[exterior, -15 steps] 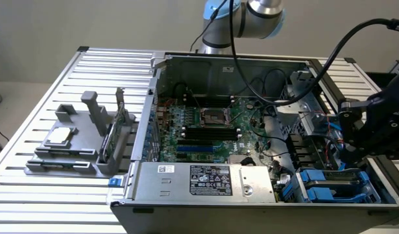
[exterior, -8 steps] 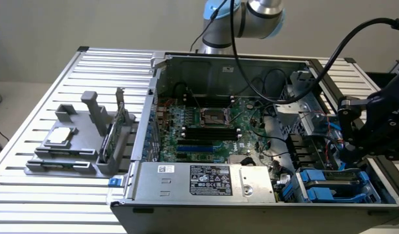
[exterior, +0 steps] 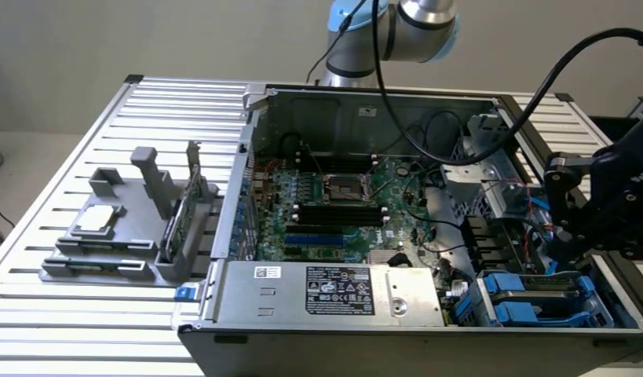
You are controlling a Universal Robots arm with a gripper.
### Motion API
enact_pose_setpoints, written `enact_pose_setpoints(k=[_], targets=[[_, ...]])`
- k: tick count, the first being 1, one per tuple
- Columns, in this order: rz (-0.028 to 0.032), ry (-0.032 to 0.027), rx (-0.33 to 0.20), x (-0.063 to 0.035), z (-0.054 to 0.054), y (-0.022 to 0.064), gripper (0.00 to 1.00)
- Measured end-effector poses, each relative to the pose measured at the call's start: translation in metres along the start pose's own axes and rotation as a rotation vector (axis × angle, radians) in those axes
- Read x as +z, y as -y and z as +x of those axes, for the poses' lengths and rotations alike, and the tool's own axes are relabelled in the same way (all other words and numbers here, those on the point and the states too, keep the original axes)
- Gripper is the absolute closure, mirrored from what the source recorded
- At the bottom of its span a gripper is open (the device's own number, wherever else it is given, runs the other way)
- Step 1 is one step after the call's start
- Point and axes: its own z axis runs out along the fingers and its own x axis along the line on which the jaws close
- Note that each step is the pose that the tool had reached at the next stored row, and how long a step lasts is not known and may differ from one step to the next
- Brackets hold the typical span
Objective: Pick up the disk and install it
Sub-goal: 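Insert the first disk wire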
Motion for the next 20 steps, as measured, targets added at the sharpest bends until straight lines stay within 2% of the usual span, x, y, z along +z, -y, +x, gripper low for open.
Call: enact_pose_setpoints(k=[8, 13, 16, 20], targets=[[-0.0044, 0.0012, 0.032, -0.0001, -0.004, -0.0024, 0.89], [-0.0095, -0.0016, 0.034, -0.0005, -0.013, -0.0078, 0.89], [-0.0142, -0.0046, 0.035, -0.0008, -0.018, -0.0110, 0.89], [-0.0263, -0.0119, 0.037, 0.0000, -0.023, -0.0137, 0.89]])
